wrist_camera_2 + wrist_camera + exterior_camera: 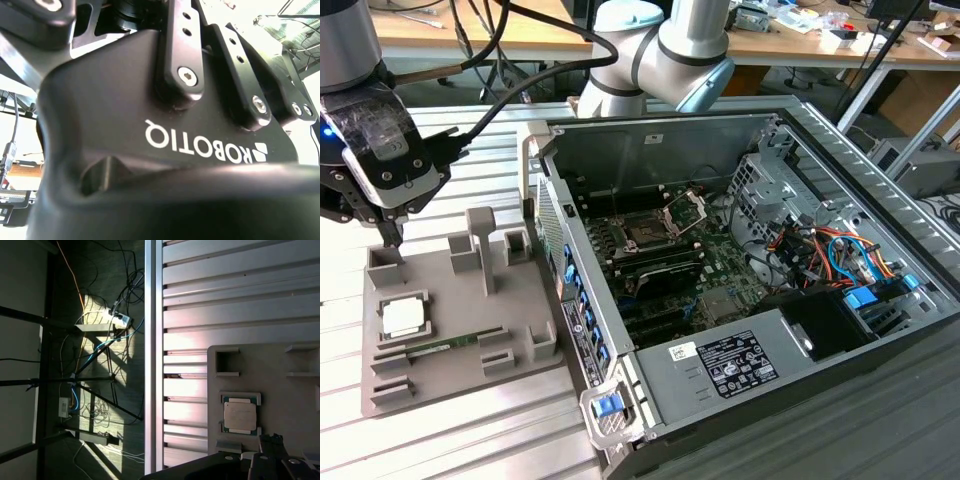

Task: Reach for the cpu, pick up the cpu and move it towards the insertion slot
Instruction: 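Reach for the cpu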

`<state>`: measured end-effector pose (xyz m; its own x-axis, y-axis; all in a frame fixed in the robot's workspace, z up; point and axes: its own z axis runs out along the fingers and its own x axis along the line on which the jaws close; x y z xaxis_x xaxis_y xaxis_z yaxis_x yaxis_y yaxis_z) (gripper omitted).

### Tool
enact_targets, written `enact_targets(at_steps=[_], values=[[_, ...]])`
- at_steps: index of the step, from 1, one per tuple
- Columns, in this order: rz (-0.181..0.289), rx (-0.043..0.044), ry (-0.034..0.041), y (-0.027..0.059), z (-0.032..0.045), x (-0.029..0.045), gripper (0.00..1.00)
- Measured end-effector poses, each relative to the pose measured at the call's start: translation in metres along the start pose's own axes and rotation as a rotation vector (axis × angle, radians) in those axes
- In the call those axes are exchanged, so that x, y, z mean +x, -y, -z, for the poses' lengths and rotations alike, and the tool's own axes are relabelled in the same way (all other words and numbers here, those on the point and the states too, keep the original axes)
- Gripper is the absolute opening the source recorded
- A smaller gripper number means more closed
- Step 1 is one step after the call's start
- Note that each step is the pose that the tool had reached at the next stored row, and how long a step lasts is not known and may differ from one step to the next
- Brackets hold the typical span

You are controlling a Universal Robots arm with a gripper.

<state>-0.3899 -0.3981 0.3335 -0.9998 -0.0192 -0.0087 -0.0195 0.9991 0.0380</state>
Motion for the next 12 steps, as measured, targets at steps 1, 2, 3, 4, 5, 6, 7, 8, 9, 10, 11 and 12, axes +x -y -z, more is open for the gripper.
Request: enact_targets(at_steps=[1,2,3,4,5,6,7,8,9,10,11,12], values=[[0.000,0.0000,0.0000,0.0000,-0.0001,0.0000,0.11],[0.000,0.0000,0.0001,0.0000,-0.0002,0.0001,0.11],[0.000,0.0000,0.0001,0.0000,-0.0004,0.0002,0.11],[0.000,0.0001,0.0000,0.0000,-0.0004,0.0002,0.11],[0.000,0.0000,0.0001,0.0000,-0.0006,0.0003,0.11],[0.000,0.0000,0.0000,0.0000,-0.0007,0.0003,0.11],[0.000,-0.0001,0.0002,0.0001,-0.0009,0.0004,0.11],[0.000,0.0000,0.0001,0.0001,-0.0010,0.0005,0.11],[0.000,0.0000,0.0002,0.0001,-0.0013,0.0006,0.11],[0.000,0.0000,0.0002,0.0001,-0.0014,0.0006,0.11],[0.000,0.0000,0.0002,0.0001,-0.0015,0.0007,0.11],[0.000,0.0000,0.0002,0.0001,-0.0017,0.0008,0.11]])
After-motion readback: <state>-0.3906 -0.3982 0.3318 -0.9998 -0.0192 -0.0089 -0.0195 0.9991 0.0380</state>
